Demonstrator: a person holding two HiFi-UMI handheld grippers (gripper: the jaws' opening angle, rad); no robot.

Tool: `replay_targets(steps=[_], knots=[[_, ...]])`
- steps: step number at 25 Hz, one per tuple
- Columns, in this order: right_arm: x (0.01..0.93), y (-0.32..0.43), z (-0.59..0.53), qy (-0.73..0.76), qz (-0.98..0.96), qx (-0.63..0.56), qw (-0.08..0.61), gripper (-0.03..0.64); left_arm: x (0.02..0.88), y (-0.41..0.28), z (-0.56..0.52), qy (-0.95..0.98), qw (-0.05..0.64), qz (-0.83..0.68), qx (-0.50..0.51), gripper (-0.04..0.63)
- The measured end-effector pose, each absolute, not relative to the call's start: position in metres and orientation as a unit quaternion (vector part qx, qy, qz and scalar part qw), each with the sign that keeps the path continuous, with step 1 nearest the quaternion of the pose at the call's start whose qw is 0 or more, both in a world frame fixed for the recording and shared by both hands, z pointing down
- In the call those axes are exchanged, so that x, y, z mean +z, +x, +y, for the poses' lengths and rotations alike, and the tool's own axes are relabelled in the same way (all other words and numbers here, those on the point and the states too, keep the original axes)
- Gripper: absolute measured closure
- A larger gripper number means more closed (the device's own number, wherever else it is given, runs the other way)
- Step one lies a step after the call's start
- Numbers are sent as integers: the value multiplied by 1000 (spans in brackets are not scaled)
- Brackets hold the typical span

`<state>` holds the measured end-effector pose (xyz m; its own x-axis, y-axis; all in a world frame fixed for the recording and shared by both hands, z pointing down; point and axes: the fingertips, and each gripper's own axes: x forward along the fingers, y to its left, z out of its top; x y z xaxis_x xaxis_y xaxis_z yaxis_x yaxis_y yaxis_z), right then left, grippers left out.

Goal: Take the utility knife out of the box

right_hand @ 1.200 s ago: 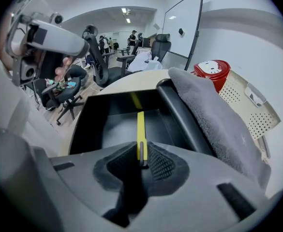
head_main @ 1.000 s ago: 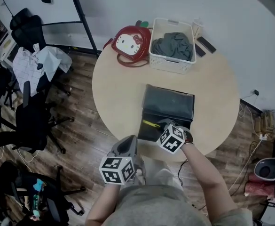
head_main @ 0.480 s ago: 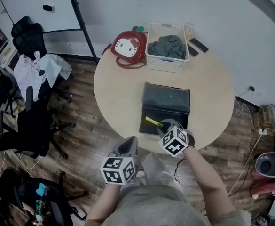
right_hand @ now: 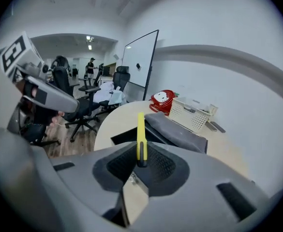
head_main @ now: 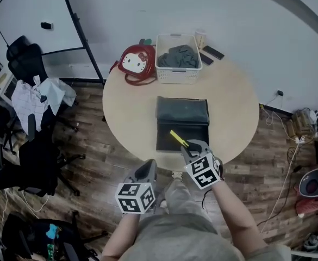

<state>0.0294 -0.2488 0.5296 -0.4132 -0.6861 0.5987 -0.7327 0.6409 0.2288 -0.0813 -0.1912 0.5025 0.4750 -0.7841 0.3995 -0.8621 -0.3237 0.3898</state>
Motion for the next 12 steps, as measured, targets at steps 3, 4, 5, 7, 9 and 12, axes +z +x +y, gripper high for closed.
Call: replay_targets(steps=[3,4,5,7,9,12], knots=[[512,36,-235,451,-836,34,310,562,500,-77,-183,816,279,-502,69,592],[506,39,-231,460,-835,29,301,563,498,-76,-181,818,277,-500,69,592],[501,41,-227,469,-833,25,293,563,497,-74,-179,820,274,-498,69,591],[493,45,-218,485,-829,22,277,561,494,-71,-175,823,269,-495,69,592],[489,49,-207,498,-826,28,262,562,491,-69,-171,826,266,-492,68,592],[484,57,-194,513,-822,40,243,563,486,-66,-164,830,261,-489,66,592]])
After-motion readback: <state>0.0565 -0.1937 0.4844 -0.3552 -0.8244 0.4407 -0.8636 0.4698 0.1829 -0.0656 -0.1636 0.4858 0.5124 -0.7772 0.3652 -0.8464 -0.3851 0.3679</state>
